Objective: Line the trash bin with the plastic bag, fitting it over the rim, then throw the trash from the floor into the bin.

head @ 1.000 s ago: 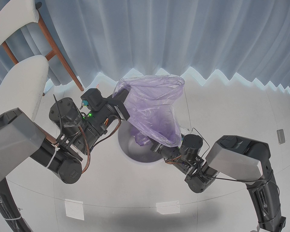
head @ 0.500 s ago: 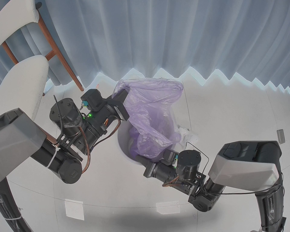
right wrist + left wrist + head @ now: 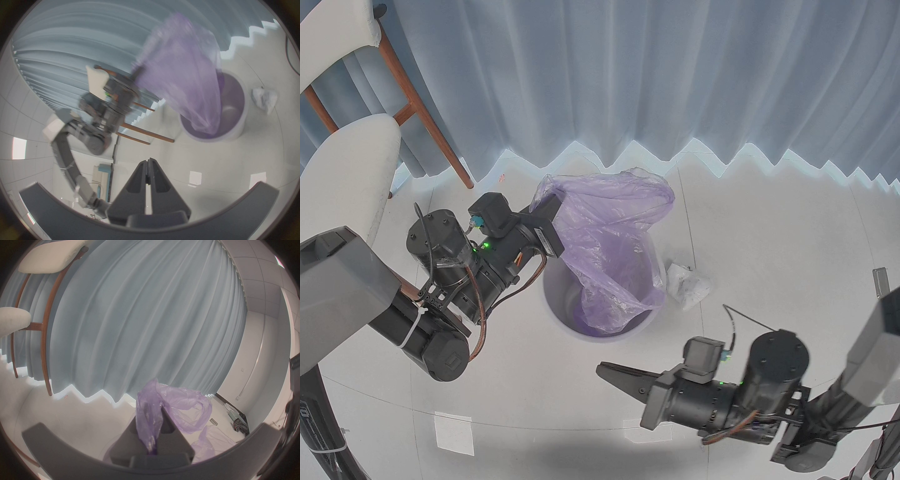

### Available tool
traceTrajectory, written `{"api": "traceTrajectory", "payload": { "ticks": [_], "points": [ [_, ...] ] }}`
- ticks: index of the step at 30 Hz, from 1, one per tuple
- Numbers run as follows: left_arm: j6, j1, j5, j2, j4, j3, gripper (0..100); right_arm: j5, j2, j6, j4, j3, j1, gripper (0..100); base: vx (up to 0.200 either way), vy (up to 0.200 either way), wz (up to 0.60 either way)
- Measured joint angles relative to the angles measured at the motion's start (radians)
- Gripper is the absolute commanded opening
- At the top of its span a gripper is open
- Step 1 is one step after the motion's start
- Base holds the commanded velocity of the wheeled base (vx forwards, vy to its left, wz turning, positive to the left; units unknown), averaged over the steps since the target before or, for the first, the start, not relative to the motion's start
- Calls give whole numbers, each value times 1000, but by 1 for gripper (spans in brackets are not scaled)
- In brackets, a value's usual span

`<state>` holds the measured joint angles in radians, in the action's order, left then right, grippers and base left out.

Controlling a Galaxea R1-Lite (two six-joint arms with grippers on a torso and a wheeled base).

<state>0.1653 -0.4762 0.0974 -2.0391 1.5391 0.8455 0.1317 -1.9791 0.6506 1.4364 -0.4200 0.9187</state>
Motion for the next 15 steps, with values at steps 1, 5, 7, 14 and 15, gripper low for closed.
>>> {"api": "traceTrajectory", "payload": {
  "ticks": [1, 5, 7, 14, 15],
  "points": [
    [0, 2, 1, 0, 0, -4, 0, 1, 38, 0, -7, 17, 4, 0, 0, 0, 0],
    [-1, 11, 3, -1, -1, -22, 0, 10, 210, 0, -58, 82, 0, 0, 0, 0, 0],
    [-1, 14, 2, -1, 0, -32, 0, 23, 300, -1, -93, 103, -15, 0, 0, 0, 0],
    [-2, 11, 1, -9, 1, -77, 0, 69, 522, -94, -280, 144, -67, 0, 0, 0, 0],
    [-2, 9, 1, -12, 1, -80, 0, 73, 540, -105, -296, 149, -71, 0, 0, 0, 0]
  ]
}}
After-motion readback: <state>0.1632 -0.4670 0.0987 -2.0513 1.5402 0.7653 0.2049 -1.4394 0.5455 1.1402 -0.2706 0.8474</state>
